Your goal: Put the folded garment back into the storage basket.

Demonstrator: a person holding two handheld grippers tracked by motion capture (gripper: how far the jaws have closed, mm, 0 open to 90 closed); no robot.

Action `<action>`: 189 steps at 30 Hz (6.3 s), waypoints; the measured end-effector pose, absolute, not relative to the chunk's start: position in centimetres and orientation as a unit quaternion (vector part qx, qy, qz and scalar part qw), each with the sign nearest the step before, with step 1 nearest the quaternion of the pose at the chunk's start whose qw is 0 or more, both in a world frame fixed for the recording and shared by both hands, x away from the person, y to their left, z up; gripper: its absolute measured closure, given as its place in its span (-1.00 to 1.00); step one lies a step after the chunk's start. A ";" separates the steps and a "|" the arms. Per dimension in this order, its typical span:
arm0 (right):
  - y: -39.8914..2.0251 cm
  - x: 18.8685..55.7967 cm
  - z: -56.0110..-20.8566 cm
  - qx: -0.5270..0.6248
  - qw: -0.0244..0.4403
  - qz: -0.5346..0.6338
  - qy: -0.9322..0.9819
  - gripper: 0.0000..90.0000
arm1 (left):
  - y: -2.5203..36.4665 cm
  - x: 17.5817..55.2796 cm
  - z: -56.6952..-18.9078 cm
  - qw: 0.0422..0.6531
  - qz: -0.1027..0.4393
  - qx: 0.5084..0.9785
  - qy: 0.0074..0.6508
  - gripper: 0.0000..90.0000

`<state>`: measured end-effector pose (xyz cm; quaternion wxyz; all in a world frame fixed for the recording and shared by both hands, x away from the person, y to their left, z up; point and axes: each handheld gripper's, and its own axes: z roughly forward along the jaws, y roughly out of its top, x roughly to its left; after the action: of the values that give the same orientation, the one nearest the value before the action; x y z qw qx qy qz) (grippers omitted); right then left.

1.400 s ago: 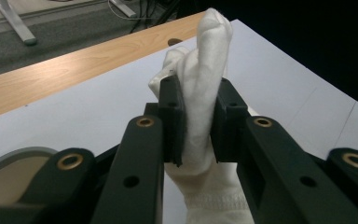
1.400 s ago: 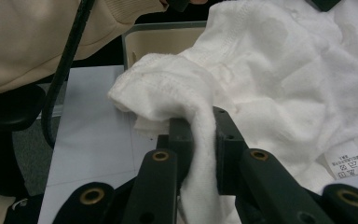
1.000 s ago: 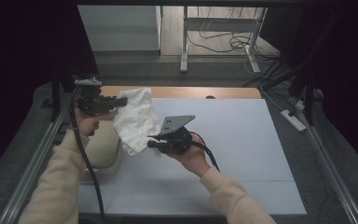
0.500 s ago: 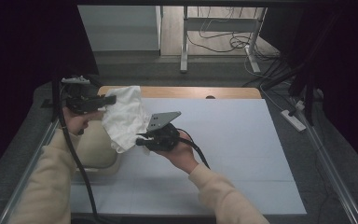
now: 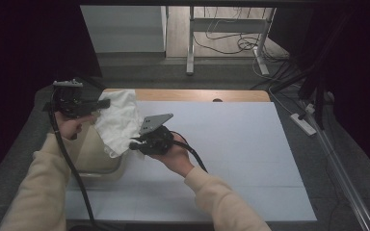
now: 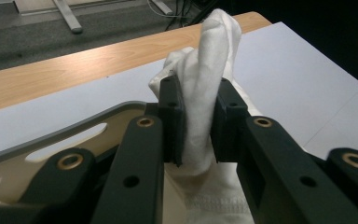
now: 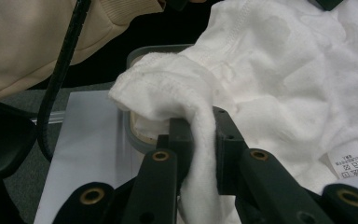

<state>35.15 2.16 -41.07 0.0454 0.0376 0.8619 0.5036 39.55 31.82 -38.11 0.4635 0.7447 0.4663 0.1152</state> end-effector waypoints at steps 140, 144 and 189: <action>4.1 38.5 -44.2 0.121 0.016 0.493 0.862 -0.06 | 33.3 39.7 -41.8 0.390 0.122 0.765 0.498 -0.29; 2.4 38.6 -44.3 0.128 0.019 0.494 0.860 -0.07 | 32.2 39.3 -41.8 0.392 0.118 0.768 0.492 -0.30; -23.5 35.2 -45.2 0.259 0.095 0.489 0.828 -0.09 | 20.8 31.2 -43.7 0.424 0.112 0.788 0.432 -0.40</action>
<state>35.24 -23.48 -45.25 0.0946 0.2587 0.8275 0.4892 31.18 20.83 -43.70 0.4237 0.7883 0.4319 0.1116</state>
